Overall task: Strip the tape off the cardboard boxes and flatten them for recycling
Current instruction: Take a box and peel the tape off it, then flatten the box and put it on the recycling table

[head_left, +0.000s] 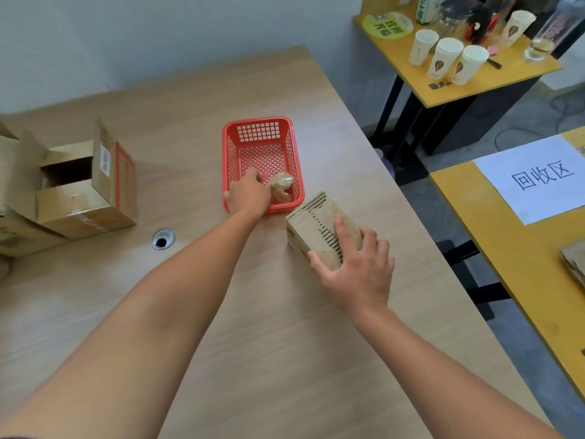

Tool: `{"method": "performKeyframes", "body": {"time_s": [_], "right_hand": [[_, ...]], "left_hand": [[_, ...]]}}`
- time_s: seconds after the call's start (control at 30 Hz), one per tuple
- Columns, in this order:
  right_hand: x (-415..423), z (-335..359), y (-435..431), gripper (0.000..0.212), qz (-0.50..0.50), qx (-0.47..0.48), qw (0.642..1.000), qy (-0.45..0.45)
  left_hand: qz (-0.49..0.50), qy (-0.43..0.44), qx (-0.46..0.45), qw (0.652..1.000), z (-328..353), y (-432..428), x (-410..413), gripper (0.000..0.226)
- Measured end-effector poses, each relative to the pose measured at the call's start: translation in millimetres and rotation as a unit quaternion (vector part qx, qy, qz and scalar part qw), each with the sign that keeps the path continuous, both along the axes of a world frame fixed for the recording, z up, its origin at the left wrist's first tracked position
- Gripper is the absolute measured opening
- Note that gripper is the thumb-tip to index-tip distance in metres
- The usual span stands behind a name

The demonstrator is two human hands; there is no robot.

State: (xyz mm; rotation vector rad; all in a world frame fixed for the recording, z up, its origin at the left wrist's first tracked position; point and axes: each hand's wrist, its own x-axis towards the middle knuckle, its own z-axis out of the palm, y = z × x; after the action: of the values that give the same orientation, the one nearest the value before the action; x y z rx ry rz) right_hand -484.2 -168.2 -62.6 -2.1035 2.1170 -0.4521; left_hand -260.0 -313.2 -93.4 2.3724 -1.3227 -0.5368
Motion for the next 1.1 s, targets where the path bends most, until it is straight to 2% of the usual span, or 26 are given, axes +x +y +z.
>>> {"method": "performKeyframes", "body": {"time_s": [0.13, 0.27, 0.47, 0.57, 0.67, 0.73, 0.77, 0.83, 0.97, 1.1], "right_hand": [[0, -1, 0, 0.084, -0.001, 0.0, 1.0, 0.01], [-1, -2, -1, 0.086, -0.001, 0.015, 1.0, 0.024], [3, 9, 20, 0.08, 0.038, 0.104, 0.994, 0.019], [22, 13, 64, 0.068, 0.08, 0.148, 0.985, -0.04], [43, 12, 116, 0.061, 0.127, 0.19, 0.959, -0.167], [59, 11, 154, 0.059, 0.166, 0.214, 0.938, -0.217], [69, 10, 173, 0.06, 0.187, 0.226, 0.927, -0.232], [89, 8, 210, 0.063, 0.222, 0.247, 0.907, -0.258], [131, 7, 264, 0.066, 0.263, 0.274, 0.877, -0.293], [157, 9, 297, 0.066, 0.291, 0.295, 0.86, -0.299]], "left_hand": [[-0.049, -0.012, -0.054, 0.997, 0, 7, 7, 0.022], [-0.072, 0.05, -0.101, 0.991, 9, 32, 9, 0.027], [-0.09, 0.14, -0.142, 0.976, 24, 149, -15, 0.028], [-0.063, 0.228, -0.104, 0.966, 23, 230, -21, 0.034], [0.01, 0.375, -0.075, 0.924, 28, 301, -16, 0.029], [0.064, 0.411, -0.078, 0.906, 34, 345, 3, 0.026], [0.078, 0.411, -0.075, 0.905, 37, 366, 16, 0.027], [0.083, 0.391, -0.056, 0.915, 43, 408, 42, 0.042], [0.085, 0.266, 0.007, 0.96, 51, 473, 78, 0.068], [0.104, 0.164, 0.011, 0.981, 59, 513, 98, 0.068]]}}
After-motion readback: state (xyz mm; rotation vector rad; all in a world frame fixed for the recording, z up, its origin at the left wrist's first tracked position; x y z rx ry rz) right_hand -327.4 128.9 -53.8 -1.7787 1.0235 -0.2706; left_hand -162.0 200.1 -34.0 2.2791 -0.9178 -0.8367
